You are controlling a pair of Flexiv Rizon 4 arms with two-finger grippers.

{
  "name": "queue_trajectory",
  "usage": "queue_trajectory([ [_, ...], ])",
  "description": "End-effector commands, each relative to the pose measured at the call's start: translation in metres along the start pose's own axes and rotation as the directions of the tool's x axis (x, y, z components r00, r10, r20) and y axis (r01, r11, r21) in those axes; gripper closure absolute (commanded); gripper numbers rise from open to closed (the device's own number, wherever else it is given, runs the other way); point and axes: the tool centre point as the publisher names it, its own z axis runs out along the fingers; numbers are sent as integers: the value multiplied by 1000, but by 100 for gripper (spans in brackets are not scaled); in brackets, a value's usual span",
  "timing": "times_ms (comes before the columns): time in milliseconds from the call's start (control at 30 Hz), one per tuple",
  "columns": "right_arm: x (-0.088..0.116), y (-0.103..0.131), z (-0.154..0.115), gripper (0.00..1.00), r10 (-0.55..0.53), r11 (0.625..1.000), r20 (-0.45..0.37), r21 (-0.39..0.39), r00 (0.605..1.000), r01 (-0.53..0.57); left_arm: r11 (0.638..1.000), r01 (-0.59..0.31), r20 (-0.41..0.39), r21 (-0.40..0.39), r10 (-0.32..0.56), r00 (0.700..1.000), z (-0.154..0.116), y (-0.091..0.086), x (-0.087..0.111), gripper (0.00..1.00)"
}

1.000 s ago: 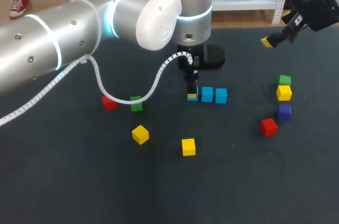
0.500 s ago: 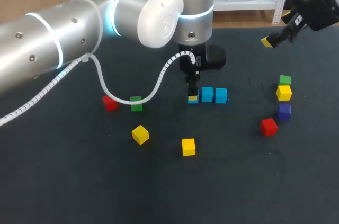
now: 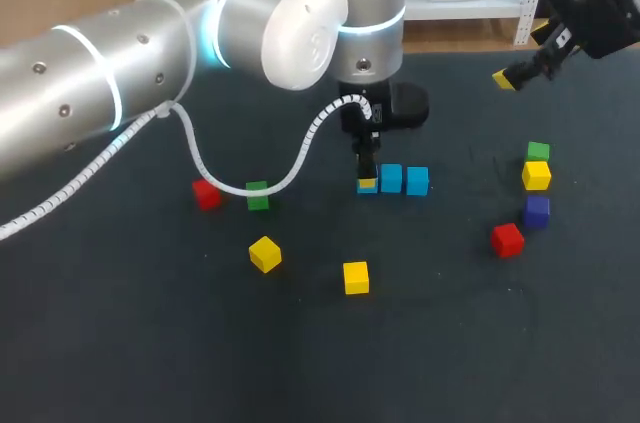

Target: Place the blue cubes, place green cubes on the blue cubes, place the yellow cubes on the green cubes, then place the red cubes on the yellow cubes, and place purple cube on the red cubes.

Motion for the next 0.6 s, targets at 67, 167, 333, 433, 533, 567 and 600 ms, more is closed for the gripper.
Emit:
queue_trajectory([
  [67, 1, 2, -1, 0, 2, 1000, 1, 10, 1000, -2, 1000, 0, -7, 4, 0, 1000, 2, 2, 0, 90],
  [167, 1, 2, -1, 0, 2, 1000, 1, 10, 1000, -2, 1000, 1, -8, 5, -1, 1000, 3, 2, 0, 88],
  [333, 1, 2, -1, 0, 2, 1000, 1, 10, 1000, -2, 1000, 2, -5, 7, -2, 1000, 3, 1, 0, 77],
  [433, 1, 2, -1, 0, 2, 1000, 1, 10, 1000, -2, 1000, 3, -4, 5, -3, 1000, 3, 2, -1, 73],
  [533, 1, 2, -1, 0, 2, 1000, 1, 10, 1000, -2, 1000, 3, -2, 5, -3, 1000, 3, 2, -1, 56],
  [567, 1, 2, -1, 0, 2, 1000, 1, 10, 1000, -2, 1000, 3, -2, 5, -3, 1000, 3, 2, -1, 51],
  [600, 1, 2, -1, 0, 2, 1000, 1, 10, 1000, -2, 1000, 3, -1, 5, -3, 1000, 3, 2, -1, 31],
])
